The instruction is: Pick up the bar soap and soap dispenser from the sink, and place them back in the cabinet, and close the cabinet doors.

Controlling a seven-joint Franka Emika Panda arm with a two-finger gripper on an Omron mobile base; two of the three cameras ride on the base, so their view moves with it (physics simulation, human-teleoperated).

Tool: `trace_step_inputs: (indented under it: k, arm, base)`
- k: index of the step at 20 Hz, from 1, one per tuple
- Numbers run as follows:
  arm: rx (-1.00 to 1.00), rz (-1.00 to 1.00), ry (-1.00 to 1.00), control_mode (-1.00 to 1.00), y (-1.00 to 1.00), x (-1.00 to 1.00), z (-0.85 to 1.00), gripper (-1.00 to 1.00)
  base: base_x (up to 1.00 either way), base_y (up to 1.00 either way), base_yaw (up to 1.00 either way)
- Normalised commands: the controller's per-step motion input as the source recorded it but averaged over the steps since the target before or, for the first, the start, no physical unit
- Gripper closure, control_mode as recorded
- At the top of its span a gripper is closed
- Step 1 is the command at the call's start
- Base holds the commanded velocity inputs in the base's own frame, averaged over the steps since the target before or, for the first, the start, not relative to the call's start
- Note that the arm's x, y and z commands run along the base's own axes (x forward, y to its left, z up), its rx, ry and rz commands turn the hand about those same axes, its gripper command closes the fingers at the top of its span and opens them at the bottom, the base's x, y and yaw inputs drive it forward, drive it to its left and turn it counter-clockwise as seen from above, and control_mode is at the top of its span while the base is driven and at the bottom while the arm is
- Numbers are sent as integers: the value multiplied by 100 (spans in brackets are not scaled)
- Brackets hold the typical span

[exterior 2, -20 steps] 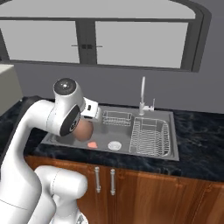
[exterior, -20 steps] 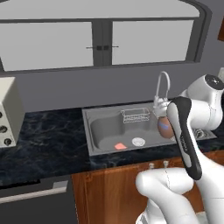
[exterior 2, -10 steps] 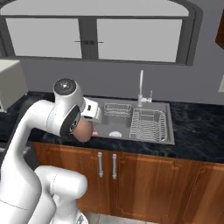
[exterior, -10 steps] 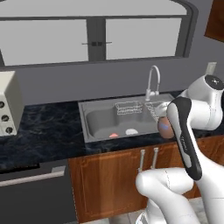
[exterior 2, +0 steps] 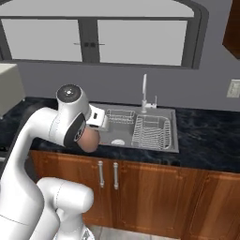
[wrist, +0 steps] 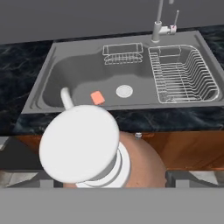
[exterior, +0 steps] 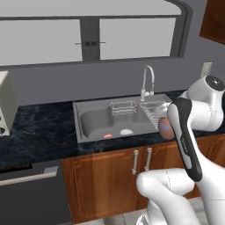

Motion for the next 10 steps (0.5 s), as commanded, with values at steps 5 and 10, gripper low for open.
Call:
trace_step_inputs:
  k: [5,10]
  arm:
    - [0,0,0,100,0,0,0,100]
    - [0,0,0,100,0,0,0,100]
  base:
    - [-8,-61,0]
    - [-8,-61,0]
